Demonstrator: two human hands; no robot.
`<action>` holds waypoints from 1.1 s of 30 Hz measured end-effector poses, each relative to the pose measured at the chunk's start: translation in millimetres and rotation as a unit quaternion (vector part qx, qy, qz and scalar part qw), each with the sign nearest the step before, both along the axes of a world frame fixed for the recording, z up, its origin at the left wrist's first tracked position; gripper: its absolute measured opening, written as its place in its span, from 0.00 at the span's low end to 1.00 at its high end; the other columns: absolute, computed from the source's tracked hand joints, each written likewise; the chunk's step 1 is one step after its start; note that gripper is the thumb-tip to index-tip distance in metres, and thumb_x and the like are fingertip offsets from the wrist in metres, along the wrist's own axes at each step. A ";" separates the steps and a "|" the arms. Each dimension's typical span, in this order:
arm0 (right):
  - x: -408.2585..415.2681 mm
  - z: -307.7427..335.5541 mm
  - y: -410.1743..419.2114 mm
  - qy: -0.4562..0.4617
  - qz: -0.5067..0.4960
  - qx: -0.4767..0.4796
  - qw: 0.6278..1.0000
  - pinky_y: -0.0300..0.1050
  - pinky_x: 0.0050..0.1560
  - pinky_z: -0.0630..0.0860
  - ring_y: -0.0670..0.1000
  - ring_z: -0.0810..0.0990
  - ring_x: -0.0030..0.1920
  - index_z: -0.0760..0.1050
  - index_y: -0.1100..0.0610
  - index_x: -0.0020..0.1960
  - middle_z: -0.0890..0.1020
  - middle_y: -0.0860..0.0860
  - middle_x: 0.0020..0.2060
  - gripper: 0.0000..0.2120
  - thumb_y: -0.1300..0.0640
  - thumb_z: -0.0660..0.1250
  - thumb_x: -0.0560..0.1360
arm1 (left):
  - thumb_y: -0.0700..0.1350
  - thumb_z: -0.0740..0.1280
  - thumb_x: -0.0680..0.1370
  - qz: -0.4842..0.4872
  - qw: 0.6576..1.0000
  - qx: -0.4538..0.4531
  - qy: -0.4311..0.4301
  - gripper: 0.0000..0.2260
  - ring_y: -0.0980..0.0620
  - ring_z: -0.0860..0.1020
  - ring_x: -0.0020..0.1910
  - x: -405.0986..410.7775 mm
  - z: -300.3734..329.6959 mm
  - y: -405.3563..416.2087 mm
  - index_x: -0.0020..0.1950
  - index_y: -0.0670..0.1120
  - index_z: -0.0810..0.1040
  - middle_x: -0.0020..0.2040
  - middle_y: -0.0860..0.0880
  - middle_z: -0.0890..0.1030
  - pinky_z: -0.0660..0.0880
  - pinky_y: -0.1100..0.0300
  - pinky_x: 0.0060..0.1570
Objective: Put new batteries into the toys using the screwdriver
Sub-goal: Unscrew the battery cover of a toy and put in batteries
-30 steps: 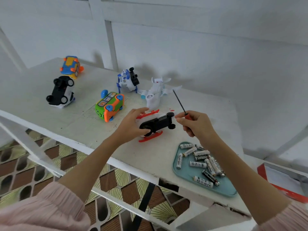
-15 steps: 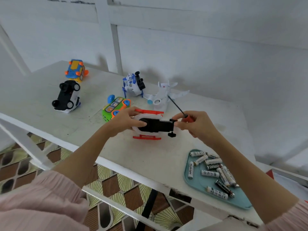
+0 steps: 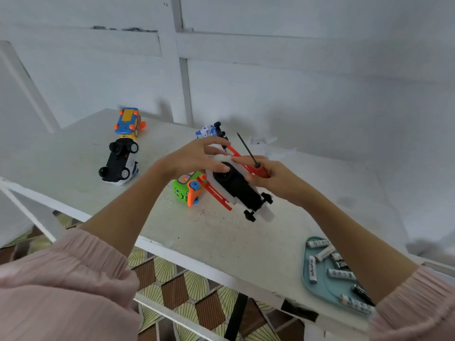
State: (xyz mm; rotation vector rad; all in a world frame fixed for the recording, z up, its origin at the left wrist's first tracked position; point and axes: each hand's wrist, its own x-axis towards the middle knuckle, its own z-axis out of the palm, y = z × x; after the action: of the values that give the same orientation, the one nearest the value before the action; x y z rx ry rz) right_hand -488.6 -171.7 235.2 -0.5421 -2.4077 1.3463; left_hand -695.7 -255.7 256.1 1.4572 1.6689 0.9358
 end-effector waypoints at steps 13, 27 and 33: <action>-18.6 -20.9 -2.0 0.136 -0.054 -0.339 0.929 0.53 0.52 0.79 0.53 0.79 0.57 0.65 0.47 0.69 0.80 0.52 0.57 0.19 0.58 0.58 0.79 | 0.64 0.70 0.68 0.137 0.978 0.100 -0.123 0.38 0.51 0.73 0.63 25.0 -26.0 40.8 0.72 0.48 0.64 0.64 0.50 0.75 0.68 0.54 0.65; -2.1 -27.5 17.9 0.238 -0.157 -0.383 0.879 0.57 0.57 0.75 0.56 0.76 0.61 0.67 0.51 0.68 0.77 0.54 0.61 0.17 0.58 0.56 0.80 | 0.61 0.71 0.66 0.014 0.994 0.106 -0.009 0.44 0.57 0.60 0.68 71.0 -65.6 8.4 0.76 0.63 0.49 0.74 0.57 0.56 0.63 0.54 0.66; -7.3 -22.9 2.4 0.249 -0.175 -0.334 0.892 0.55 0.55 0.77 0.50 0.79 0.56 0.70 0.45 0.59 0.80 0.48 0.54 0.12 0.59 0.57 0.80 | 0.49 0.71 0.74 0.044 0.980 0.171 -0.090 0.40 0.59 0.76 0.59 86.4 -87.7 7.9 0.75 0.64 0.49 0.72 0.48 0.64 0.77 0.65 0.53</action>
State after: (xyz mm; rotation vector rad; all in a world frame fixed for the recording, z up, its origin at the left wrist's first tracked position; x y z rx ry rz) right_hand -495.9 -169.3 212.3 -0.6528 -1.3347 1.8475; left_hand -609.3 -247.8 168.4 1.4735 1.5017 1.4169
